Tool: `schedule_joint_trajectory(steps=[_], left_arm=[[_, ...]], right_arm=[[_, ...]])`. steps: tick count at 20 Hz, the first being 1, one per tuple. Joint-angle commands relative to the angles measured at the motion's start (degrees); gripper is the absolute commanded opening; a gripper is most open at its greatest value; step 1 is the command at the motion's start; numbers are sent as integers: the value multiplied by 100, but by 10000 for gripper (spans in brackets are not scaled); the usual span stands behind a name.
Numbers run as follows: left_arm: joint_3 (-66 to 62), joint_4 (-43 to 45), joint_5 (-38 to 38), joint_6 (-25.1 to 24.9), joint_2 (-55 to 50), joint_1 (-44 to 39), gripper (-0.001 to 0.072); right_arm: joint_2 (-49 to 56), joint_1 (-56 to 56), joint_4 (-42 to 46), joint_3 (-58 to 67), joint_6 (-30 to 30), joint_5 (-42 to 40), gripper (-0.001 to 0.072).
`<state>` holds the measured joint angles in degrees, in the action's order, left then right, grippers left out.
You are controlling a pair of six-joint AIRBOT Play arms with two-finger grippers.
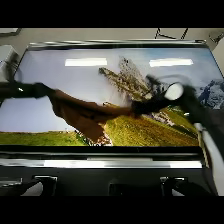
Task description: Fold the clothes and pants, and hang the long-sleeved shirts on hangers.
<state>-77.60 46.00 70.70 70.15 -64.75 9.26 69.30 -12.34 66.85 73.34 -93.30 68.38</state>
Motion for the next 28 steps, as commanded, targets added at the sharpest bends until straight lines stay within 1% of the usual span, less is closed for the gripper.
schedule_joint_trajectory(steps=[1, 3, 5, 6, 8, 11, 12, 13, 15, 16, 17, 18, 19, 20, 21, 22, 24, 25, 26, 28], left_arm=[[-1235, -236, -494, 223, 1207, -7, 24], [-1320, -321, -970, 431, 1810, -7, 24], [-1322, -332, -1215, 723, 2234, -7, 25], [-1320, -372, -1226, 726, 2354, -7, 25], [-1292, -354, -1095, 723, 2420, -7, 25], [-688, -358, -817, 682, 2236, -20, 25], [-321, -356, -682, 496, 2127, -94, 25], [157, -356, -555, 302, 1974, -232, 25], [1244, -356, -643, 63, 1532, -667, 25], [1764, -356, -920, -68, 1241, -946, 25], [2269, -358, -1377, -205, 879, -1272, 25], [2621, -361, -1869, -208, 509, -1572, 25], [2833, -358, -2284, -205, 74, -1882, 25], [2846, -363, -2404, -201, -369, -2120, 25], [2763, -413, -2354, -133, -732, -2275, 29], [2590, -535, -2094, -120, -1043, -2337, 145], [2061, -433, -1161, -138, -1333, -2181, 672], [1694, 4, -542, -136, -1351, -1943, 715], [1338, 619, 11, -46, -1325, -1646, 715], [715, 2175, 881, 614, -1244, -833, 715]], right_arm=[[-1392, 507, 1451, 1556, -55, -396, 37], [-2129, 505, 1615, 1777, -70, -678, 37], [-2686, 505, 1606, 1775, -446, -525, 38], [-2868, 505, 1550, 1775, -581, -341, 38], [-3032, 505, 1530, 1770, -595, 321, 38], [-2837, 505, 1593, 1449, -601, 1834, 38], [-2736, 505, 1589, 1128, -601, 2216, 38], [-2653, 505, 1591, 726, -597, 2354, 38], [-2496, 505, 1589, -315, -599, 2024, 38], [-2393, 505, 1587, -890, -623, 1670, 38], [-2282, 505, 1587, -1397, -704, 1303, 38], [-2138, 505, 1576, -1882, -776, 940, 38], [-1985, 505, 1576, -2243, -820, 691, 38], [-1812, 505, 1574, -2516, -857, 533, 38], [-1663, 505, 1550, -2671, -855, 472, 38], [-1515, 505, 1547, -2730, -852, 487, 38], [-1364, 505, 1547, -2730, -850, 492, 38], [-1364, 505, 1550, -2730, -850, 413, 38], [-1364, 505, 1547, -2730, -852, 313, 38], [-1364, 505, 1543, -2730, -852, 212, 38]])
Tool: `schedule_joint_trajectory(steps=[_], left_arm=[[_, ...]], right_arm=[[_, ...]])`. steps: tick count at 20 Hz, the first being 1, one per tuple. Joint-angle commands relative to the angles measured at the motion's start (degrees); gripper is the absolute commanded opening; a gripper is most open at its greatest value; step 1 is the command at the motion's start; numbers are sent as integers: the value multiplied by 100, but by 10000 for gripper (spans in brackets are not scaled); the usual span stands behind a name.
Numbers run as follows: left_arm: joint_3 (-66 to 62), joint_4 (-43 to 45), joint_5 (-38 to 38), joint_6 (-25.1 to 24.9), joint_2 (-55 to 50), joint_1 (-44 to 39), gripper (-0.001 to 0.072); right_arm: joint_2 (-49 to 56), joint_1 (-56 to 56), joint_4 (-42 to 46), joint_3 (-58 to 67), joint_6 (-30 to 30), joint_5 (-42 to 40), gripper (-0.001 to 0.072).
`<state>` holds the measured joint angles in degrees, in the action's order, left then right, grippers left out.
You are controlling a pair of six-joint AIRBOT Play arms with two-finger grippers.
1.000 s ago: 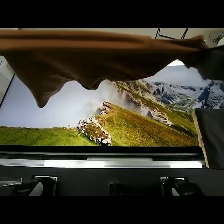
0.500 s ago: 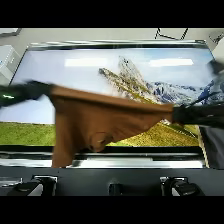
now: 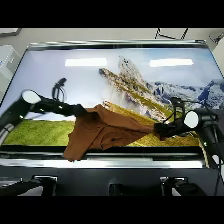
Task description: Fold the clothes and pants, and hang the long-sleeved shirts on hangers.
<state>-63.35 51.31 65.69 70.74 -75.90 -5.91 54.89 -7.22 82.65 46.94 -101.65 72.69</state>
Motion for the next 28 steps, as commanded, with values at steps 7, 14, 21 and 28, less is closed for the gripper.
schedule_joint_trajectory(steps=[7, 14, 21, 28], left_arm=[[1248, 1316, 2194, 581, 245, 2959, 711], [3318, 166, 1084, -79, 258, 2752, 710], [3370, -232, 538, 61, 258, 1478, 329], [1235, -225, -140, 131, 1923, 1515, 23]], right_arm=[[76, -7, -197, -90, -17, -203, 38], [76, -7, -317, -90, -20, -153, 38], [76, -7, -315, -90, -20, -105, 39], [-31, -7, 1102, 1993, -17, -354, 38]])
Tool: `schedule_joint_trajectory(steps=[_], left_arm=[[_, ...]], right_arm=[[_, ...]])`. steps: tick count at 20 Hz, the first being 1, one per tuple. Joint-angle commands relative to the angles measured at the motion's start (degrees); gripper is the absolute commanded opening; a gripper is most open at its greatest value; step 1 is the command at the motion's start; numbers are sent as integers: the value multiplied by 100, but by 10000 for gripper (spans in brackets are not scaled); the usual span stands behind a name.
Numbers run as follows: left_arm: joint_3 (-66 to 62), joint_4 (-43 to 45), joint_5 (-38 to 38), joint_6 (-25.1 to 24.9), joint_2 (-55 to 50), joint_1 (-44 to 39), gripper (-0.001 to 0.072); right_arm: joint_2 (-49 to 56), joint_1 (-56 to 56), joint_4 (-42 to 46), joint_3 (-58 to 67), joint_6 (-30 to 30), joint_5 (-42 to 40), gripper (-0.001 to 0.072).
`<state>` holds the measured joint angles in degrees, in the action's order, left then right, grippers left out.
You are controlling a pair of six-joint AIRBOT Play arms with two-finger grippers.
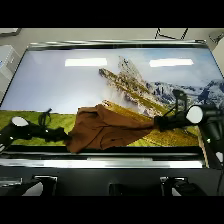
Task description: Fold the clothes and pants, and hang the long-sleeved shirts on hangers.
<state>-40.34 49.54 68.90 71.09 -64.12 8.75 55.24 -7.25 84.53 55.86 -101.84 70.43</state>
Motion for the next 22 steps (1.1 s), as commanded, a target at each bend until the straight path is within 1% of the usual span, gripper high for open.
schedule_joint_trajectory(steps=[1, 2, 4, 5, 6, 8, 10, 12, 15, 17, 19, 20, 22], left_arm=[[-1897, -46, -713, 120, 1040, 157, 24], [-2728, -48, -1049, 142, 1259, 264, 24], [-4419, -46, -1985, 136, 1519, 426, 24], [-5178, -46, -2422, 136, 1572, 457, 24], [-5805, -46, -2702, 162, 1591, 466, 24], [-6599, -52, -2697, 485, 1596, 461, 24], [-6876, -76, -2638, 1023, 1672, 461, 25], [-6876, -208, -2636, 1054, 1738, 461, 25], [-6863, -221, -2334, 1036, 1685, 461, 25], [-6863, -221, -1838, 1036, 1537, 461, 25], [-6857, -221, -1060, 1036, 1268, 461, 25], [-6773, -221, -645, 1038, 1104, 461, 25], [-6277, -173, 87, 1032, 723, 350, 25]], right_arm=[[-101, -4, 1410, 1770, 0, -273, 38], [-120, -4, 1893, 2481, -24, -457, 38], [-133, -4, 2885, 3987, -243, -898, 38], [-131, -4, 3235, 4614, -341, -1043, 38], [-131, -4, 3484, 5209, -387, -1147, 38], [-164, -4, 3606, 6002, -385, -1187, 38], [-334, -4, 3615, 6258, -385, -1246, 38], [-494, -4, 3613, 6258, -385, -1362, 38], [-531, -4, 3620, 6255, -380, -1705, 38], [-417, -4, 3624, 6255, -219, -1873, 38], [-149, -4, 3624, 6210, -28, -1613, 38], [72, -4, 3624, 6122, 57, -1329, 39], [721, -4, 3613, 5807, -46, -750, 39]])
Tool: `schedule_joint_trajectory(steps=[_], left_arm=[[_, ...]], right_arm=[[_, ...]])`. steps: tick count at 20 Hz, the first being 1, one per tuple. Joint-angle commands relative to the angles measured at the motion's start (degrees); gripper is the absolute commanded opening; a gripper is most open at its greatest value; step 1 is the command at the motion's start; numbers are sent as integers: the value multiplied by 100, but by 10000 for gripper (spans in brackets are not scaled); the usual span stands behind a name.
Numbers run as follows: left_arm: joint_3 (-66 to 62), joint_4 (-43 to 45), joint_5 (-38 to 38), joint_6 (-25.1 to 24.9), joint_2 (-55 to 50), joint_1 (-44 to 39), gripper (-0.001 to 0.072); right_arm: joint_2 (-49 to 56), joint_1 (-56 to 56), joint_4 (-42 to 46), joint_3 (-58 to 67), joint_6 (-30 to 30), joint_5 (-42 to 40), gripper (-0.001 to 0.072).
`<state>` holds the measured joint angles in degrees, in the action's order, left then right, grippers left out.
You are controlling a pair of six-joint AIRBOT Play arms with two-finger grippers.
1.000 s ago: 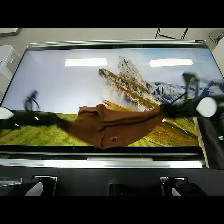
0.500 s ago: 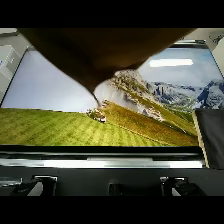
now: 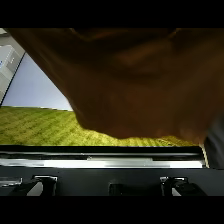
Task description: Fold the clothes and pants, and hang the long-sleeved shirts on hangers.
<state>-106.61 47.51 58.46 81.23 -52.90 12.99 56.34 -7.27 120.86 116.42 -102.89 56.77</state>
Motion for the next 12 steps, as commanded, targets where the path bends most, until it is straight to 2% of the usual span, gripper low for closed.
schedule_joint_trajectory(steps=[1, 3, 5, 7, 8, 9, 10, 11, 12], left_arm=[[734, 50, 1300, -46, -575, -181, 25], [1753, 66, 1322, -181, -949, -437, 26], [2686, 55, 1303, -170, -1390, -625, 26], [3305, -107, 1425, -173, -1770, -669, 26], [3523, -103, 1392, -195, -1891, -673, 26], [3665, -105, 1325, -326, -1978, -654, 26], [3764, -105, 1211, -415, -2055, -608, 26], [3790, -103, 1137, -413, -2114, -535, 26], [3788, -103, 1093, -415, -2155, -455, 26]], right_arm=[[1058, -2, -70, -450, -129, 872, 41], [2057, -2, -315, -693, -560, 1154, 40], [3029, -2, -898, -693, -1351, 1320, 40], [3790, -15, -2256, -693, -1928, 1545, 40], [4127, -20, -3047, -693, -1882, 1585, 41], [4391, -17, -3694, -693, -1705, 1593, 74], [4583, -17, -4089, -693, -1567, 1598, 240], [4706, -4, -4282, -691, -1473, 1633, 486], [4730, 52, -4374, -691, -1239, 1716, 620]])
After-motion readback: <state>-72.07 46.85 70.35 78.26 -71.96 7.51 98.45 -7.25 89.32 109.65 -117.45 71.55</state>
